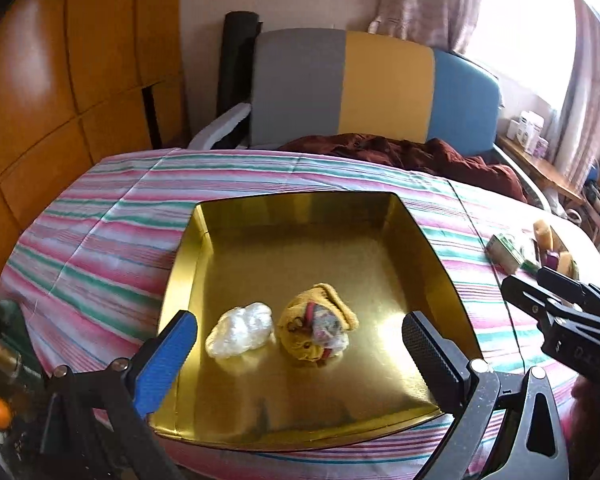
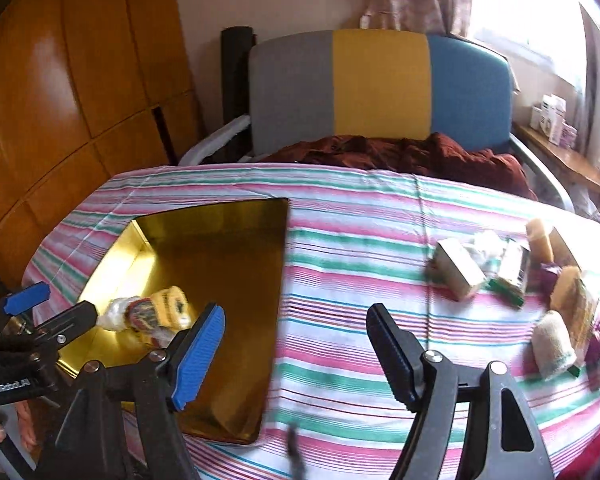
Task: Organize objects
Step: 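Move both grippers back over the pile of items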
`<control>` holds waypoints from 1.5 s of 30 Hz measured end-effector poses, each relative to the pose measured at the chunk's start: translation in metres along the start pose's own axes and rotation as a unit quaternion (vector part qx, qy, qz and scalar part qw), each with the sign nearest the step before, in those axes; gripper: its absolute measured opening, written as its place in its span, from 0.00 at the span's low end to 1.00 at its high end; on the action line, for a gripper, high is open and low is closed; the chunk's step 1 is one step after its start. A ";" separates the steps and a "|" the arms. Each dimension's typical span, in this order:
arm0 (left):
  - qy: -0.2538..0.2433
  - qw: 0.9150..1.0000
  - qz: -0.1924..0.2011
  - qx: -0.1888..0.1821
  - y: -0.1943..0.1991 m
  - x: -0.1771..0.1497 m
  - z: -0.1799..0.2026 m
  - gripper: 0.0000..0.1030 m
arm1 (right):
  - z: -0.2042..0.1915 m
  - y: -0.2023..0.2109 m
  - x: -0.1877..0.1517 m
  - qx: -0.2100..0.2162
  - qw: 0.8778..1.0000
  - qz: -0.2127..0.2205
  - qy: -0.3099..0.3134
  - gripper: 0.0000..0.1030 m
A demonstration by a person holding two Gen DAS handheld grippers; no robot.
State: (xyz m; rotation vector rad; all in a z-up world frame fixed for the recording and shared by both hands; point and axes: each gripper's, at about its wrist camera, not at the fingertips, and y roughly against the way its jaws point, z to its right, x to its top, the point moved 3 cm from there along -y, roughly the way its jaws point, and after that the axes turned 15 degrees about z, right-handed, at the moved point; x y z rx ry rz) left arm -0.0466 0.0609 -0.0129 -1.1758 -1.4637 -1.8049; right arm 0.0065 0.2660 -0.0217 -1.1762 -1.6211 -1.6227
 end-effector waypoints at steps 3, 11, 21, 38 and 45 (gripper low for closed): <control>-0.010 1.000 0.001 -0.023 -0.001 0.002 0.011 1.00 | 0.020 -0.003 -0.005 -0.019 1.000 -0.012 -0.017 0.73; -0.014 0.998 -0.023 -0.065 -0.013 0.005 0.038 0.98 | 0.079 -0.001 -0.014 -0.072 0.995 -0.032 -0.059 0.73; -0.066 0.987 -0.020 -0.142 -0.018 0.017 0.092 0.99 | 0.149 0.010 -0.006 -0.118 0.987 -0.043 -0.105 0.73; -0.241 0.928 -0.085 -0.272 -0.096 0.027 0.251 1.00 | 0.263 0.001 0.021 -0.136 0.983 -0.015 -0.123 0.78; -0.306 0.901 -0.125 -0.282 -0.144 0.017 0.291 1.00 | 0.280 -0.005 0.011 -0.118 0.977 -0.021 -0.176 0.78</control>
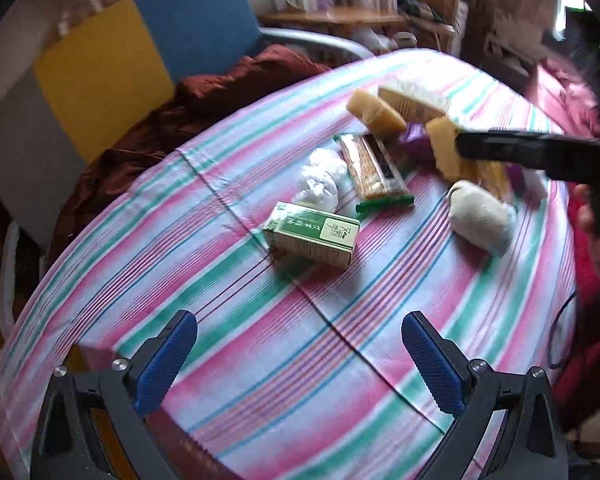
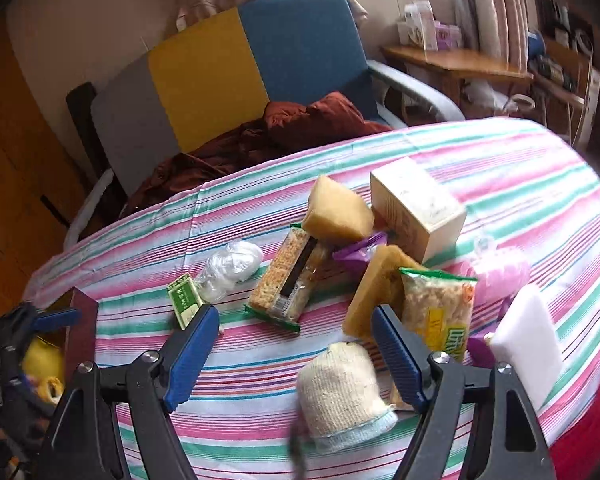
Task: Organize objects
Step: 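Move both grippers back over the pile of items, then grasp the green-white box with the left gripper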
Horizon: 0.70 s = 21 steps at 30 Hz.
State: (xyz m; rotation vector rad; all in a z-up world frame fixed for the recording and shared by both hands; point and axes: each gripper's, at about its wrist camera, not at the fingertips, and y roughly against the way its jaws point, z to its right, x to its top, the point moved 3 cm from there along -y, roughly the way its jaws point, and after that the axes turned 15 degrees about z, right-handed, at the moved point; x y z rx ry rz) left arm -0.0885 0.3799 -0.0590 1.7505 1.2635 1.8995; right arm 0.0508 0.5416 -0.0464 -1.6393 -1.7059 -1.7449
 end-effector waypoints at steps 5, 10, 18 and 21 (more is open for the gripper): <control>-0.031 0.999 -0.014 -0.011 -0.033 0.010 0.001 1.00 | 0.006 0.002 -0.001 0.005 1.000 -0.003 -0.026 0.78; -0.071 0.997 -0.018 -0.026 -0.055 0.018 0.006 1.00 | 0.005 0.003 -0.001 0.007 1.000 -0.005 -0.025 0.78; -0.079 0.995 -0.037 -0.049 -0.087 0.026 0.007 1.00 | 0.003 0.003 -0.001 0.006 1.000 -0.005 -0.020 0.78; -0.068 0.995 -0.049 -0.056 -0.098 0.025 0.004 0.99 | 0.003 0.003 -0.002 0.006 1.000 -0.006 -0.019 0.78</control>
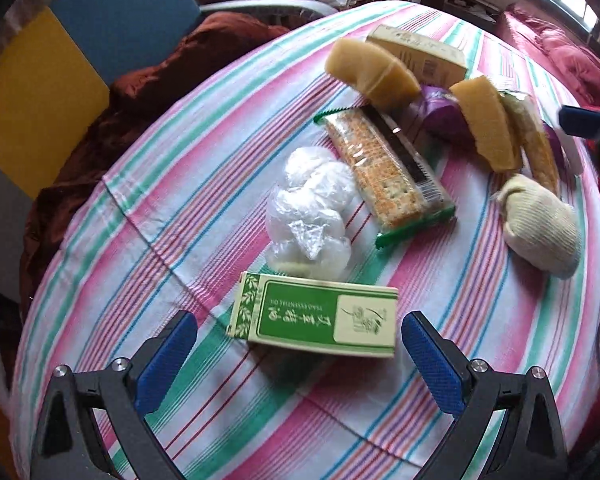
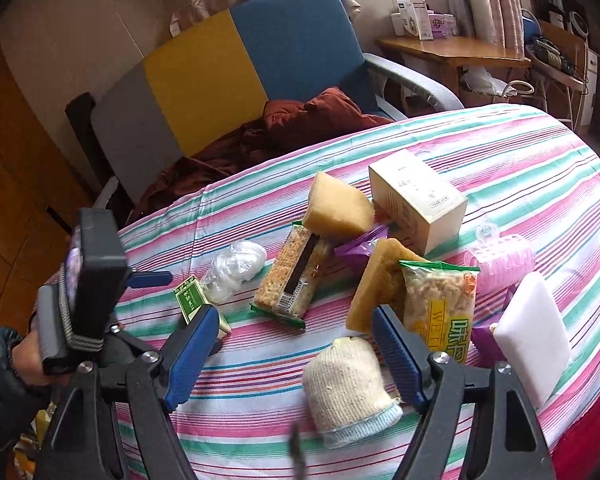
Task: Organize objects
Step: 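Grasp the green-white box with the left gripper, then carry the green box toward the tray while the right gripper grasps the plastic bag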
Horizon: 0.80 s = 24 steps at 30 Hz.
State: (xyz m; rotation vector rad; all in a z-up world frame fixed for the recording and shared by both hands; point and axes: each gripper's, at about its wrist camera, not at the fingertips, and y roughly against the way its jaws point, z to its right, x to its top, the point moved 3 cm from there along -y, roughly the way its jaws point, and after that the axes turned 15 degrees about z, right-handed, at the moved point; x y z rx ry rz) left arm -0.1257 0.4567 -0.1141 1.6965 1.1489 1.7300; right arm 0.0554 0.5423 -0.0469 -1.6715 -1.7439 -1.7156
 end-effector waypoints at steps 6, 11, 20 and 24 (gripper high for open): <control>0.051 0.999 0.002 -0.003 0.002 -0.003 -0.008 0.71 | -0.003 -0.001 -0.002 -0.003 1.000 -0.002 0.007 0.78; 0.120 0.993 0.006 0.008 0.026 -0.014 -0.005 0.71 | -0.004 -0.001 -0.003 -0.006 1.000 -0.001 0.012 0.78; 0.178 0.977 0.108 0.033 0.119 -0.045 0.036 0.72 | -0.017 -0.006 -0.011 0.000 0.999 -0.012 0.042 0.78; 0.201 0.968 0.140 0.047 0.160 -0.065 0.041 0.72 | -0.028 -0.009 -0.017 0.006 0.998 -0.029 0.060 0.78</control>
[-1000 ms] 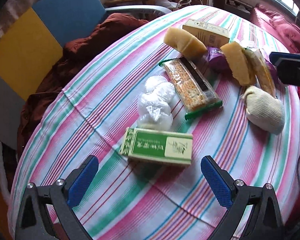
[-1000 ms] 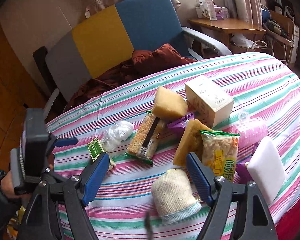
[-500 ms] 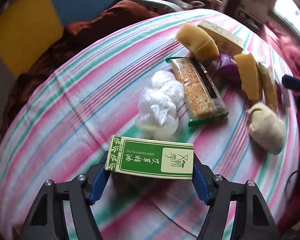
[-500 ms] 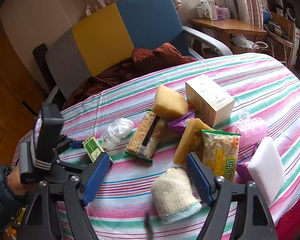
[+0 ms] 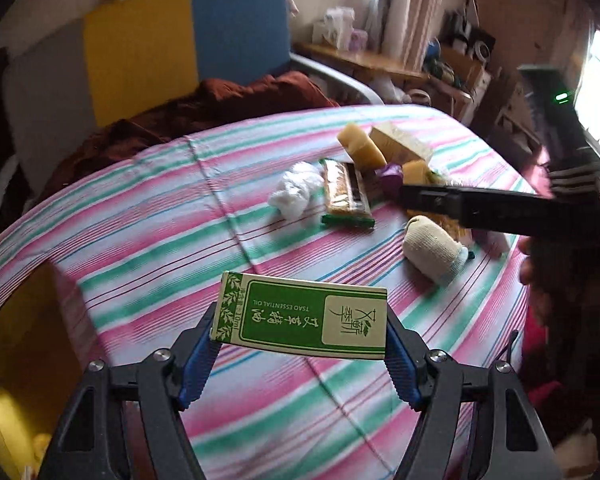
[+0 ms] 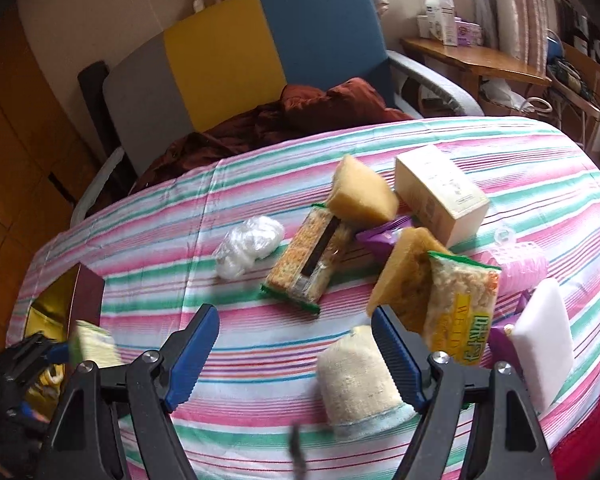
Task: Organize objects
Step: 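Carry the green box toward the tray while the right gripper grasps the plastic bag, then release the green box and the plastic bag into the gold tray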
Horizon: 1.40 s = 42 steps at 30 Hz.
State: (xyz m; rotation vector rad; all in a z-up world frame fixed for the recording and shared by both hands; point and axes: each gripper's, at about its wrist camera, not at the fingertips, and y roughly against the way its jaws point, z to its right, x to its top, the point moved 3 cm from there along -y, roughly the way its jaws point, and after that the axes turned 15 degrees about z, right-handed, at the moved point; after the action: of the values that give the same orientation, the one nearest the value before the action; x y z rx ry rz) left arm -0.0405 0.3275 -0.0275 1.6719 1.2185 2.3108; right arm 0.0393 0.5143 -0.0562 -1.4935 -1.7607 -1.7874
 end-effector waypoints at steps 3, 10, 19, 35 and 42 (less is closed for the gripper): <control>0.012 1.000 0.008 0.003 0.009 -0.006 -0.014 0.72 | -0.017 -0.006 0.003 0.011 1.000 -0.014 0.022 0.78; 0.055 0.998 0.034 0.023 0.044 -0.019 -0.047 0.72 | -0.057 -0.056 0.024 0.013 0.994 -0.041 0.102 0.78; 0.102 0.992 0.045 0.062 0.075 -0.041 -0.088 0.73 | -0.065 -0.148 0.017 -0.030 0.981 -0.115 0.153 0.66; 0.154 0.977 0.065 0.131 0.118 -0.066 -0.136 0.73 | -0.136 -0.060 0.006 0.085 0.985 -0.051 0.143 0.57; 0.187 0.957 0.081 0.205 0.152 -0.078 -0.183 0.74 | -0.202 -0.024 -0.009 0.157 0.974 -0.032 0.161 0.57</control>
State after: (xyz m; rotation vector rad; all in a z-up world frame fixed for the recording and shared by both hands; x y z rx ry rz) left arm -0.0982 0.0845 -0.0170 1.5240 1.8040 2.7114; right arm -0.0722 0.3465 -0.0301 -0.9738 -1.8311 -1.5783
